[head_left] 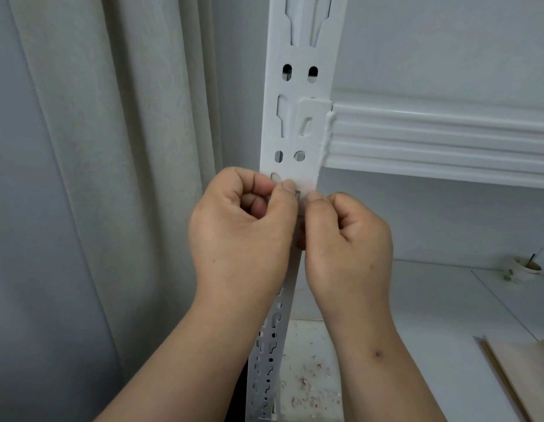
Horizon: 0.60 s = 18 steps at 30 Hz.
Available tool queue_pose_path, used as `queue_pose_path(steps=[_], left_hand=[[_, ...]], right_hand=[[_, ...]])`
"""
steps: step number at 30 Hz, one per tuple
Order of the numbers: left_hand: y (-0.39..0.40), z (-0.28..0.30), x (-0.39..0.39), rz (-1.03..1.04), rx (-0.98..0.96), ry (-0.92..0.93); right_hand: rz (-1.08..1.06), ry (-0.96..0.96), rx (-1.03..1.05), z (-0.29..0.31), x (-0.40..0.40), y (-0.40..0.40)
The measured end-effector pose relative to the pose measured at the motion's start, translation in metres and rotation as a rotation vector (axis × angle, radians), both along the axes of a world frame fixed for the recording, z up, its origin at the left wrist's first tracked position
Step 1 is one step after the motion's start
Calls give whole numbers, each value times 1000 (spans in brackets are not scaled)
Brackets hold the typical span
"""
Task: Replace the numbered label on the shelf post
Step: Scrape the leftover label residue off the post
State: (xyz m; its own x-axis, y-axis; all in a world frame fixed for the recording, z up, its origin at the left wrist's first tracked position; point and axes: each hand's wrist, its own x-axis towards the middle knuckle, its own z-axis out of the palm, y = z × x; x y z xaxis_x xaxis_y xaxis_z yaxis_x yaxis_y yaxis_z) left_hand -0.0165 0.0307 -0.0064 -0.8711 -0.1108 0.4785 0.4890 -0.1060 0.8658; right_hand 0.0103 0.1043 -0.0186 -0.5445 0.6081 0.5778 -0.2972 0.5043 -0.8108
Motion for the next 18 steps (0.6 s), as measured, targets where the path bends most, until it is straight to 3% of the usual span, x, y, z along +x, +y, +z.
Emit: queue_pose_path(steps=[7,11,18], left_hand=[[0,-2,0,7,-2,-2],[-1,-2,-1,0,-23,11],[-6,-6,3,-29,-33,53]], right_hand=[[44,-36,-57,-12,3,3],[116,56,-155,-17,16,0],[387,73,-282,-23,23,3]])
